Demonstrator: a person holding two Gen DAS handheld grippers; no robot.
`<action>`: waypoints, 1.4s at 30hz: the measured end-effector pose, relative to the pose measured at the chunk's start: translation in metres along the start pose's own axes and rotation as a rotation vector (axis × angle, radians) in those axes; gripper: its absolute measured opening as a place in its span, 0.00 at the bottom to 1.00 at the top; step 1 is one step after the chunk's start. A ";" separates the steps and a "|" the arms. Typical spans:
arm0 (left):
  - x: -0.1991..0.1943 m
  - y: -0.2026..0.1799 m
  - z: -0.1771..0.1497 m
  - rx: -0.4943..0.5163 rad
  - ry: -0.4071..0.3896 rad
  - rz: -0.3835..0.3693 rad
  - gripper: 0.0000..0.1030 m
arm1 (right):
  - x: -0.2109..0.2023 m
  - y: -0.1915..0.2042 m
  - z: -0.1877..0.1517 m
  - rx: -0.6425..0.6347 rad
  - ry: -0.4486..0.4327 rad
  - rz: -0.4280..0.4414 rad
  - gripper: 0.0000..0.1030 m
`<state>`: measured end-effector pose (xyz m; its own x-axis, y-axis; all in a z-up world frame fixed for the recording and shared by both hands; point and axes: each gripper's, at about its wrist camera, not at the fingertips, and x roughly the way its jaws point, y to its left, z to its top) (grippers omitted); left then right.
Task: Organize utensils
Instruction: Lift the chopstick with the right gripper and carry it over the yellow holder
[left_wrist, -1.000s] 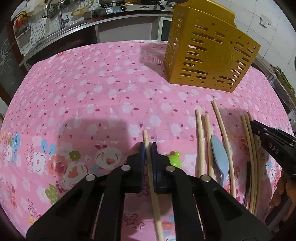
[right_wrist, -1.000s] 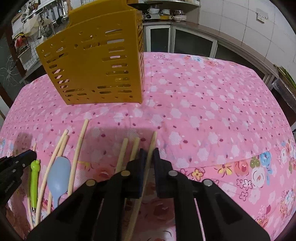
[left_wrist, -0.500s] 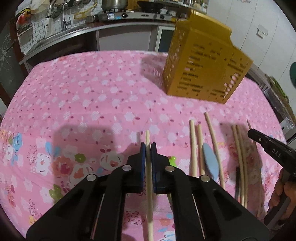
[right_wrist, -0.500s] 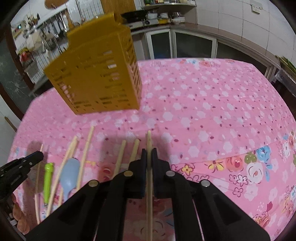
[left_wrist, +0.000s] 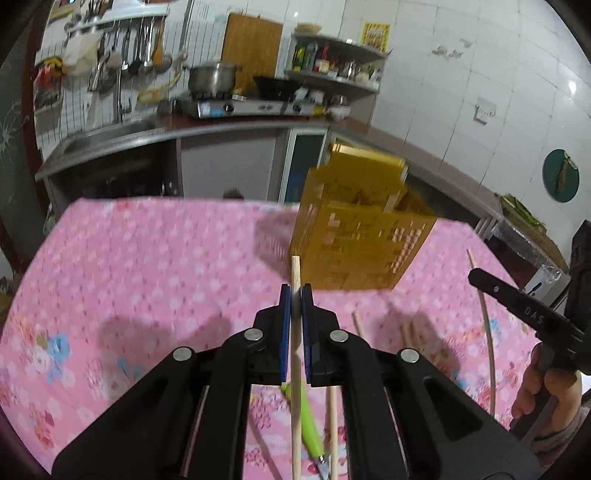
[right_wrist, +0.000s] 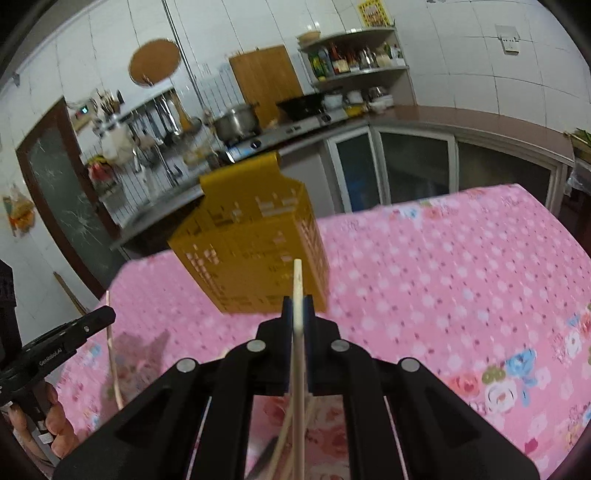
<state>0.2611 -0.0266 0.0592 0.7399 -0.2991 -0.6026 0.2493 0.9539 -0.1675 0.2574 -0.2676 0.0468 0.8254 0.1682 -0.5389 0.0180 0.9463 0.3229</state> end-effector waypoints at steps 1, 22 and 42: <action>-0.003 -0.001 0.004 0.001 -0.015 -0.005 0.04 | -0.001 0.000 0.002 -0.003 -0.008 0.001 0.06; -0.022 -0.012 0.043 0.033 -0.122 -0.030 0.04 | -0.018 0.006 0.032 -0.023 -0.120 -0.013 0.06; -0.031 -0.058 0.140 0.101 -0.454 -0.023 0.04 | -0.055 0.055 0.143 -0.124 -0.498 -0.019 0.06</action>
<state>0.3110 -0.0760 0.1967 0.9267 -0.3225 -0.1928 0.3115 0.9464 -0.0861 0.2934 -0.2646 0.2052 0.9948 0.0277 -0.0981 -0.0070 0.9786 0.2055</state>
